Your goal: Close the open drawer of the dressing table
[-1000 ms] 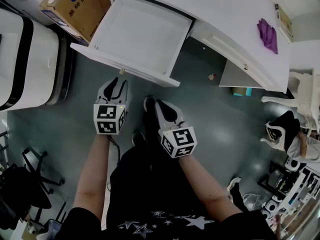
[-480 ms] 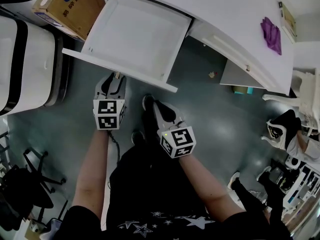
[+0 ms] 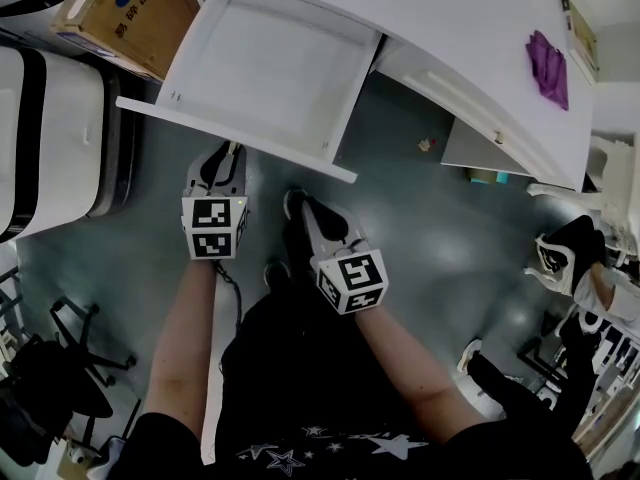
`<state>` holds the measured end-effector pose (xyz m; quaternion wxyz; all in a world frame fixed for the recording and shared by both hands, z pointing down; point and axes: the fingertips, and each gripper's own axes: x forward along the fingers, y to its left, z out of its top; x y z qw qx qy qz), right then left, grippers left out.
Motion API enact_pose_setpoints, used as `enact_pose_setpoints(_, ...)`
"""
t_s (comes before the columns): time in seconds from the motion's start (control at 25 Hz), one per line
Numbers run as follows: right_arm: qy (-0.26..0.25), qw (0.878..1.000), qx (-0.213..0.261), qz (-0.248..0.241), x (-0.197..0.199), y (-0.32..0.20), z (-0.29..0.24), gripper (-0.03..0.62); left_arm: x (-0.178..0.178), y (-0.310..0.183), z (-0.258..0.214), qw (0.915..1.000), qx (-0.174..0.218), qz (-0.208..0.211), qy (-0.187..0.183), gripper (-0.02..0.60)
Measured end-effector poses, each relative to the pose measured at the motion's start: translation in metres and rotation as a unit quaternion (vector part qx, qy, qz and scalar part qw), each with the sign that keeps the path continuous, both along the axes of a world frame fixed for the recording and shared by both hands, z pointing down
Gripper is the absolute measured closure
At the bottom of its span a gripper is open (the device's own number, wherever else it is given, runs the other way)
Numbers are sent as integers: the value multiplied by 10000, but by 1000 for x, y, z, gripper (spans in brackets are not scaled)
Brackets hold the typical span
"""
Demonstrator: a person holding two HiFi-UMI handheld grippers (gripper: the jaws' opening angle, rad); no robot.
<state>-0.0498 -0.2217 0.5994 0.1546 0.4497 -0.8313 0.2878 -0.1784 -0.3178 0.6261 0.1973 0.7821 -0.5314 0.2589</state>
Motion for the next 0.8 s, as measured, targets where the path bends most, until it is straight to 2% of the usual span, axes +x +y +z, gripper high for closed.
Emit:
enact_pose_setpoints(0.56,140,9996,33,224,29,-73,6,589,26,-69,-2,9998,163,89,12,490)
enact_pose_setpoints(0.8,63,9996,92,269,38,-109,1,590,38,-96,1,9998,-49,114,131,489)
